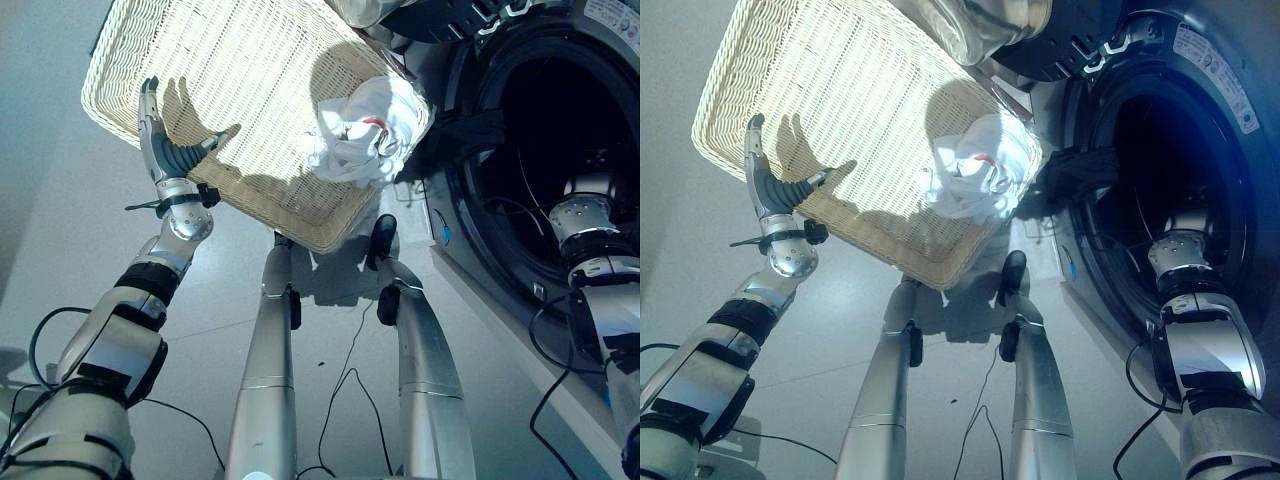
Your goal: Put the clothes into the washing machine.
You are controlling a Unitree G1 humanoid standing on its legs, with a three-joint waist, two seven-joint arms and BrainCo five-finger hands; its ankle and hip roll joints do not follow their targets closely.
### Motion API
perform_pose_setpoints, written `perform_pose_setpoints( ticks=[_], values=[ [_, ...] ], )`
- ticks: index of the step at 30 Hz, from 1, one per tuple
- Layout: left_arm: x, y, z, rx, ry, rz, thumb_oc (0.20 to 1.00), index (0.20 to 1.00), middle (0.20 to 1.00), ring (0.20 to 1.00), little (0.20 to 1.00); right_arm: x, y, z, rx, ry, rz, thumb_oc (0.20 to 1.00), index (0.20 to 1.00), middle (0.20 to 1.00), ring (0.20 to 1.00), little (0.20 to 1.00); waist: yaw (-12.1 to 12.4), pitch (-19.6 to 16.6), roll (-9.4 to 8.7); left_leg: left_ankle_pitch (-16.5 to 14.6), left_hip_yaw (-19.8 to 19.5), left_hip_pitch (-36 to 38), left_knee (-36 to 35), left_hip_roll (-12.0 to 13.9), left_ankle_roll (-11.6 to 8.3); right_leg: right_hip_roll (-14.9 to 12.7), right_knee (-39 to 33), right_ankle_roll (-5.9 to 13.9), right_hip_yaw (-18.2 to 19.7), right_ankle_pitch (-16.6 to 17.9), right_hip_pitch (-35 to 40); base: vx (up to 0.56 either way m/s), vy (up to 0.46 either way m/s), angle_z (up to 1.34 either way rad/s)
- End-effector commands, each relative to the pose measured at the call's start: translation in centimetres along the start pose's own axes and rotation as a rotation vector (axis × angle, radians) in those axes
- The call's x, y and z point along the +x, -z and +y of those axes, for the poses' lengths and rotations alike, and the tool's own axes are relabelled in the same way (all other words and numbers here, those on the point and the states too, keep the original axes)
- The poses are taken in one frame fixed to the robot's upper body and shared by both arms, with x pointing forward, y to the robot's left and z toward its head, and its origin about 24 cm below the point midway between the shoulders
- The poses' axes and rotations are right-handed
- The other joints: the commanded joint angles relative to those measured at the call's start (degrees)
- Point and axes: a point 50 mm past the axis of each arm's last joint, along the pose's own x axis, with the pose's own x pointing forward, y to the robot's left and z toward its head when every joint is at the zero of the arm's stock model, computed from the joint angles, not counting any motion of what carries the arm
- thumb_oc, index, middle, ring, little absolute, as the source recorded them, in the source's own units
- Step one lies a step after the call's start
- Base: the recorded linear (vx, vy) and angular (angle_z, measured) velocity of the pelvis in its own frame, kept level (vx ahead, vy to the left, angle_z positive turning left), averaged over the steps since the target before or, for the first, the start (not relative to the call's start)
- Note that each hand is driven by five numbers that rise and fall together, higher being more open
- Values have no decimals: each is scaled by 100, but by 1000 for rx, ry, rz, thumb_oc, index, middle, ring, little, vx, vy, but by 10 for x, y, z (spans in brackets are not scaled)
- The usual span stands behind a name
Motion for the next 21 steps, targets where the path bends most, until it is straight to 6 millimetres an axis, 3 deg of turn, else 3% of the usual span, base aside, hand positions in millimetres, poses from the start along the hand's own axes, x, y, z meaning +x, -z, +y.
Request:
perform_pose_setpoints(
  ticks=[1,5,9,15,21],
  values=[
    [8,-10,-2,-44,-46,-16,1000,1000,1000,1000,1000,21,-74,-21,-215,165,-228,1000,1000,1000,1000,1000,43,-136,-98,-1022,121,-7,823,-266,-40,150,-1083,760,-142,930,335,6,-24,4],
    [9,-15,-4,-49,-41,-32,1000,1000,1000,1000,1000,21,-72,-20,-293,264,-203,1000,1000,1000,1000,1000,76,-136,-56,-1023,118,-33,810,-287,-24,148,-1109,766,-162,927,326,0,-14,4],
    [14,-20,-5,-61,-45,-40,1000,1000,1000,1000,1000,17,-77,-8,-475,294,-297,1000,1000,1000,1000,1000,85,-136,-15,-1029,120,-58,799,-297,-5,154,-1111,773,-152,924,296,-1,-1,1],
    [17,-24,-5,-72,-63,-46,1000,1000,1000,1000,1000,4,-73,26,-698,181,-486,1000,1000,1000,1000,1000,46,-136,4,-1040,146,-96,771,-310,3,174,-1133,783,-119,902,243,-3,0,2],
    [19,-32,-10,-87,-73,-63,1000,1000,1000,1000,1000,-17,-44,59,-983,-28,-615,1000,1000,1000,1000,1000,17,-136,54,-1020,188,-139,728,-332,9,172,-1092,768,-97,839,146,0,0,0]
  ],
)
